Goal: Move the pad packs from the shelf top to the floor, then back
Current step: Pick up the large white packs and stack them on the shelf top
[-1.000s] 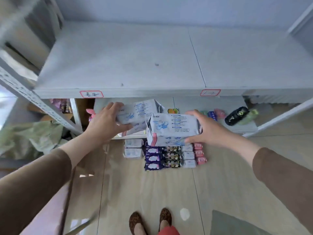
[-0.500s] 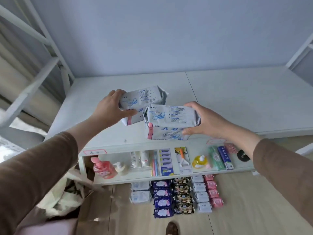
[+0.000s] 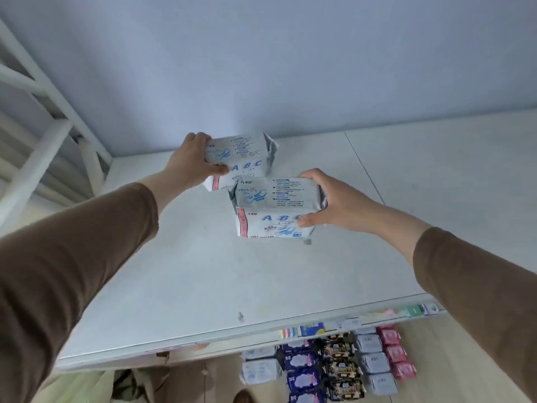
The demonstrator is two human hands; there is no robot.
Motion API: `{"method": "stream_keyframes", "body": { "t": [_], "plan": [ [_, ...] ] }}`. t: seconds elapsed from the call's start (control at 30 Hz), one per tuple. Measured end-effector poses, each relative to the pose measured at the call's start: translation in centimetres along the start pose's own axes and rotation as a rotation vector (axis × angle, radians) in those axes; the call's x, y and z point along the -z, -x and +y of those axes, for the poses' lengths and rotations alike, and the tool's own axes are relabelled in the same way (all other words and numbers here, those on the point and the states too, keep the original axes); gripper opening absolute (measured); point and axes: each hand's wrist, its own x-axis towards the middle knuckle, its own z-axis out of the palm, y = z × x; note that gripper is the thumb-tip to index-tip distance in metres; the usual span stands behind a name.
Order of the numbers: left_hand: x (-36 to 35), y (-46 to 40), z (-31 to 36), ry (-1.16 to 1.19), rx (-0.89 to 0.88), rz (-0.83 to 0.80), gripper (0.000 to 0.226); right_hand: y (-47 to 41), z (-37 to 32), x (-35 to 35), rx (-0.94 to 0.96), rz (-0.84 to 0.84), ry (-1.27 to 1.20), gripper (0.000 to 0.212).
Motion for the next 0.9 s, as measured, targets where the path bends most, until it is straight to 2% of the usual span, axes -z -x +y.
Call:
{"method": "stream_keyframes", "body": {
  "t": [0.33, 0.53, 0.7, 0.8, 0.9],
  "plan": [
    [-0.6, -9.2, -4.3, 0.109, -0.018, 0.026, 0.070, -8.1, -2.0, -2.1, -0.051, 0.037, -0.050, 0.076],
    [-1.0, -10.7, -5.0, 0.067, -0.020, 0.046, 0.069, -11.0, -2.4, -2.3, -0.064, 0.032, -0.016, 0.082],
    [-0.6, -9.7, -5.2, 0.090, -0.039, 0.045, 0.079, -13.4, -2.3, -2.3, -0.051, 0.019, -0.031, 0.074],
    [0.8, -7.9, -6.0, 0.010, -0.038, 0.051, 0.080, -15.4, -2.5, -2.4, -0.026, 0.045, -0.037, 0.078],
    [2.2, -5.2, -7.4, -0.158, -0.037, 0.025, 0.065, -17.8, -2.9, -2.0, -0.011, 0.073, 0.015, 0.085]
  ]
}}
